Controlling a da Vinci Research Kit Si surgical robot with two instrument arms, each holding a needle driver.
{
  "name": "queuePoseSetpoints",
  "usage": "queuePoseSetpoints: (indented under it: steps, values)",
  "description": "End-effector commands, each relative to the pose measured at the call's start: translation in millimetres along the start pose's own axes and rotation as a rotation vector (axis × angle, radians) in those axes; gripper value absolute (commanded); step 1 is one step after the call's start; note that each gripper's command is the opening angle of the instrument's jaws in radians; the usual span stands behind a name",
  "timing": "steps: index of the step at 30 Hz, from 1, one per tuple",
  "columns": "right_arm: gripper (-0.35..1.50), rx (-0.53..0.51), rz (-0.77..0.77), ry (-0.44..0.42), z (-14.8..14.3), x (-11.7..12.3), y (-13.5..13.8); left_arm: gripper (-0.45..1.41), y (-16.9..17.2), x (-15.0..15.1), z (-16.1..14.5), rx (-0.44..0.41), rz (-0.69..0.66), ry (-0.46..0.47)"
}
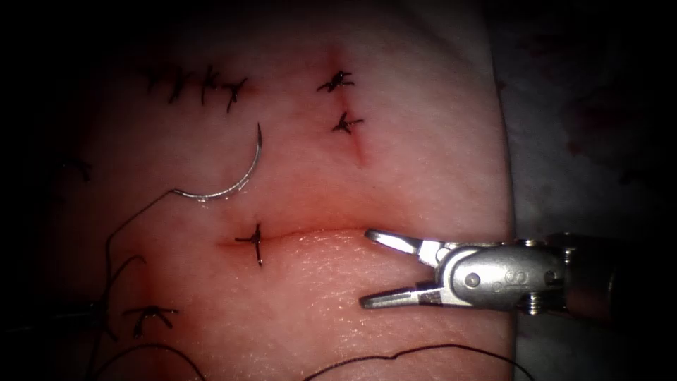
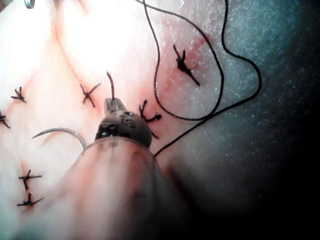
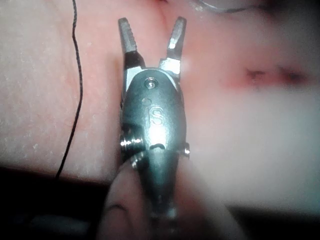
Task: Wound Closure
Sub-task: Set down the cut suture piece with the left gripper.
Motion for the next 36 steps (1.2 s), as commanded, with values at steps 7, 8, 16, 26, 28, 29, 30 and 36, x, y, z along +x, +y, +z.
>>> queuePoseSetpoints:
  steps: [7, 8, 16, 26, 28, 29, 30, 36]
  values:
    - [1.49, -0.037, -0.01, -0.009, -0.2, -1.0, 1.0, -0.45, 0.8, -7.6, -2.1, 0.031, -0.032, -0.104]
    - [1.49, -0.047, -0.011, -0.014, -0.1, -1.2, 1.1, -0.45, 1.0, -10.0, -1.8, 0.03, -0.044, -0.12]
    - [1.49, -0.071, -0.021, -0.028, 0.7, -1.9, 0.5, -0.06, 5.0, -19.6, 3.1, 0.08, -0.145, -0.114]
    - [1.47, -0.083, -0.025, -0.039, 0.7, -1.9, 0.2, 0.78, 9.9, -24.8, 7.5, 0.076, -0.528, -0.104]
    - [1.45, -0.084, -0.028, -0.039, 0.7, -2.0, -0.2, 0.96, 10.8, -24.7, 7.5, 0.017, -0.658, -0.114]
    - [1.45, -0.084, -0.03, -0.039, 0.7, -2.0, -0.3, 0.99, 11.0, -24.6, 7.4, 0.002, -0.697, -0.116]
    - [1.45, -0.086, -0.036, -0.037, 0.7, -2.1, -0.4, 1.06, 11.2, -24.3, 7.1, -0.021, -0.718, -0.123]
    - [1.45, -0.087, -0.031, -0.038, 0.7, -2.1, -0.4, 1.26, 10.1, -21.7, 4.4, -0.082, -0.82, -0.096]
